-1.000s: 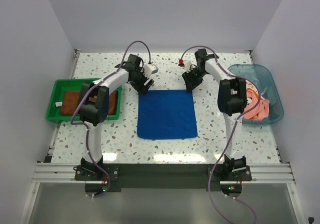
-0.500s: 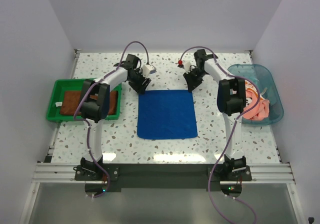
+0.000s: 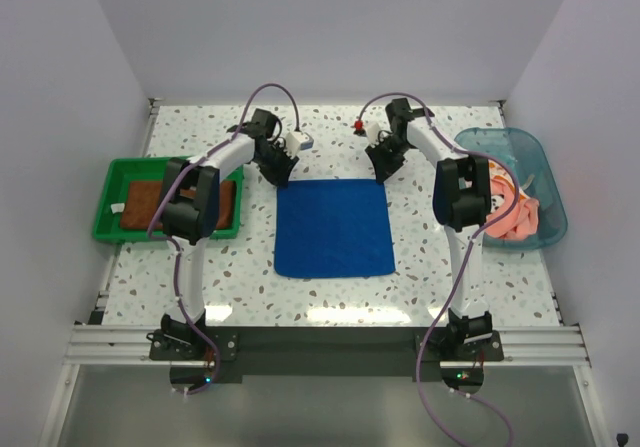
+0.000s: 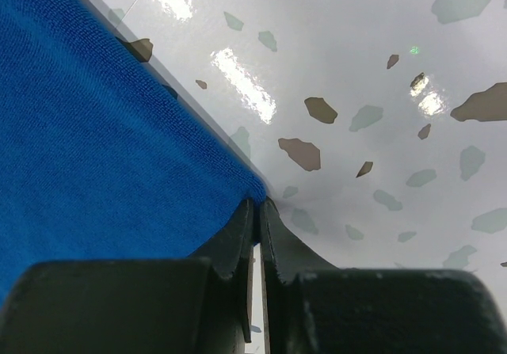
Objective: Fold and stack the towels
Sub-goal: Move the towel to the center of the board
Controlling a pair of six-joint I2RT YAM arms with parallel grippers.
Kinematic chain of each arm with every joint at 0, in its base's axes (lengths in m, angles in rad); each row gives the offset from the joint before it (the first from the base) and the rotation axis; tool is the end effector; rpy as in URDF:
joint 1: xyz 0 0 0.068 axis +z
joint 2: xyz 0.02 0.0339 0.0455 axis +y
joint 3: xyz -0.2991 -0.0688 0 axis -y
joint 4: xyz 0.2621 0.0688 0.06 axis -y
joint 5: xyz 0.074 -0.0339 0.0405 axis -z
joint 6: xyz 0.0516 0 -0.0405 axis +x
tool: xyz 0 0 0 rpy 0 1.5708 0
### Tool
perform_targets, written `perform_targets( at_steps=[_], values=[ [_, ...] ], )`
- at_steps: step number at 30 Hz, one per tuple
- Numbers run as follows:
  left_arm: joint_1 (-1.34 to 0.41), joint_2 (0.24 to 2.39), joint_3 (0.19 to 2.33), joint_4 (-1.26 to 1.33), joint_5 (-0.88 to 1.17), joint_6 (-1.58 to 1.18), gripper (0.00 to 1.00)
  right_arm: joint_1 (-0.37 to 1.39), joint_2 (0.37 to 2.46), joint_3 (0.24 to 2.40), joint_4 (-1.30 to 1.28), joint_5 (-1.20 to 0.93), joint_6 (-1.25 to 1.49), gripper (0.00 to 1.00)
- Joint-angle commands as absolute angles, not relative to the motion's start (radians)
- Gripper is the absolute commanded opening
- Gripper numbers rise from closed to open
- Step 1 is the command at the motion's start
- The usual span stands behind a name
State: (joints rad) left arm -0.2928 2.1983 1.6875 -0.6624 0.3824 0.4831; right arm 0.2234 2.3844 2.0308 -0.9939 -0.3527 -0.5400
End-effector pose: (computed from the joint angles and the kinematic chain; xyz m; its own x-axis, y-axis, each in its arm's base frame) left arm 0.4739 -0.1630 0.1675 -0.5931 0.6289 -0.5027 0.7697 0.6261 -0.1248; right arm 0.5140 0.1351 0.1651 -0.6704 -0.6471 -0.3631 -0.7312 0.6593 0.1751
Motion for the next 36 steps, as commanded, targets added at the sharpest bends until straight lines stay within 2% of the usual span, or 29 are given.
perform_targets(
  at_steps=[1,5,8,10,22,29,36],
  values=[
    [-0.284,2.249,1.667,-0.778,0.402,0.505,0.22,0.232,2.385,2.013,-1.042,-0.298,-0.557,0.00],
    [-0.282,2.256,1.654,-0.778,0.368,0.506,0.17,0.233,2.388,2.016,-1.039,-0.279,-0.551,0.00],
    [-0.282,2.256,1.675,-0.776,0.345,0.509,0.09,0.232,2.385,2.019,-1.031,-0.261,-0.548,0.00],
    [-0.281,2.260,1.692,-0.775,0.336,0.512,0.01,0.232,2.379,2.019,-1.019,-0.247,-0.540,0.00],
    [-0.282,2.258,1.879,-0.680,0.264,0.482,0.00,0.233,2.284,1.999,-0.832,-0.121,-0.474,0.00],
    [-0.282,2.189,1.824,-0.591,0.143,0.440,0.00,0.235,2.206,1.970,-0.775,-0.060,-0.463,0.00],
    [-0.285,2.076,1.715,-0.502,0.156,0.381,0.00,0.248,2.068,1.837,-0.686,-0.038,-0.442,0.00]
  ],
)
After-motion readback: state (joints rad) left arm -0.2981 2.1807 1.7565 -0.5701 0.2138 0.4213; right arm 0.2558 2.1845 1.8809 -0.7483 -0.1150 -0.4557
